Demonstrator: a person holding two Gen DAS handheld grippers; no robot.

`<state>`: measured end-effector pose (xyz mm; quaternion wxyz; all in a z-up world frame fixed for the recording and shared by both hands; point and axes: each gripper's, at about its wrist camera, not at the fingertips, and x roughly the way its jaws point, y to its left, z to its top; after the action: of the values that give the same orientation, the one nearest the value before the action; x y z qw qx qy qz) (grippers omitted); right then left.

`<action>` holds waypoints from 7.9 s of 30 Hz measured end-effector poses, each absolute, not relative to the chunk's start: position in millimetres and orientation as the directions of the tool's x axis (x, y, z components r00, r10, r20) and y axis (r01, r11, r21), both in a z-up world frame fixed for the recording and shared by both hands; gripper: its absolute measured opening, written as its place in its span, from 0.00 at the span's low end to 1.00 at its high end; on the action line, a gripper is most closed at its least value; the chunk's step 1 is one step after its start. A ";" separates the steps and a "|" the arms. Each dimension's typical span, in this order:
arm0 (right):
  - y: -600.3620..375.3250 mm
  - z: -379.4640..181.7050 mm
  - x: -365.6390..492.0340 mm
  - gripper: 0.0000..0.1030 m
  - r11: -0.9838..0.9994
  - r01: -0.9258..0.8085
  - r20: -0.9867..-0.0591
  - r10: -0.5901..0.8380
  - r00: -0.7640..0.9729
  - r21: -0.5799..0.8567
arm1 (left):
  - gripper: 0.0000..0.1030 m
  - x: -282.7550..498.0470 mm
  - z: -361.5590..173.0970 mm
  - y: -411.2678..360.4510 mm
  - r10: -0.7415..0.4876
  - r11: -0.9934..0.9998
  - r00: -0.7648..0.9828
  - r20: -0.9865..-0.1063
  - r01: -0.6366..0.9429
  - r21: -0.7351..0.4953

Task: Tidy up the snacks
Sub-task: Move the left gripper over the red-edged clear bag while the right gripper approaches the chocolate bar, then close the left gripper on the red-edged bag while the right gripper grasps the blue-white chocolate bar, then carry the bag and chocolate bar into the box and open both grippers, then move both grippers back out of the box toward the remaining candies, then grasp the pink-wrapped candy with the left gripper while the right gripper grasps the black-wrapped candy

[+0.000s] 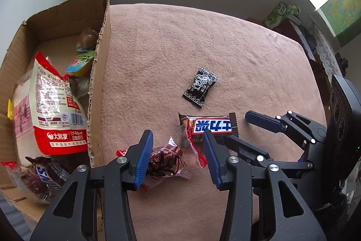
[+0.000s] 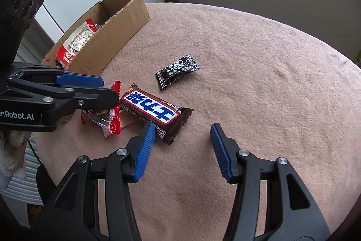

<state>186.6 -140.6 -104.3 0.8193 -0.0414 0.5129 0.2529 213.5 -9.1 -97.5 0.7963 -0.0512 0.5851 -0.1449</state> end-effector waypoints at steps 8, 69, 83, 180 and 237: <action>-158.7 -101.7 181.6 0.52 0.881 -0.442 -0.862 0.351 0.365 0.172 | 0.40 184.1 -105.3 -17.4 -0.333 0.940 0.284 -0.899 0.176 -0.293; -116.7 -95.2 182.3 0.76 0.788 -0.589 -0.890 0.386 0.243 0.181 | 0.67 79.5 -129.6 12.7 -0.236 0.967 0.536 -0.810 0.044 -0.253; -97.4 -103.1 189.2 0.41 0.775 -0.631 -0.903 0.300 0.309 0.041 | 0.51 79.5 -135.2 4.2 -0.205 0.976 0.562 -0.801 0.056 -0.211; -61.2 0.9 198.5 0.62 0.768 -0.608 -0.739 0.528 0.419 0.204 | 0.61 188.5 1.9 131.0 -0.157 0.960 0.702 -0.694 -0.056 -0.274; -105.0 -109.8 279.1 0.42 0.699 -0.652 -0.879 0.466 0.104 0.293 | 0.36 154.4 -134.3 -41.9 -0.218 0.969 0.516 -0.828 0.213 -0.122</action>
<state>279.1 -105.0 -109.8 0.7383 -0.0843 0.5519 0.3784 154.4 -41.9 -134.3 0.8706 -0.0026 0.4761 -0.1238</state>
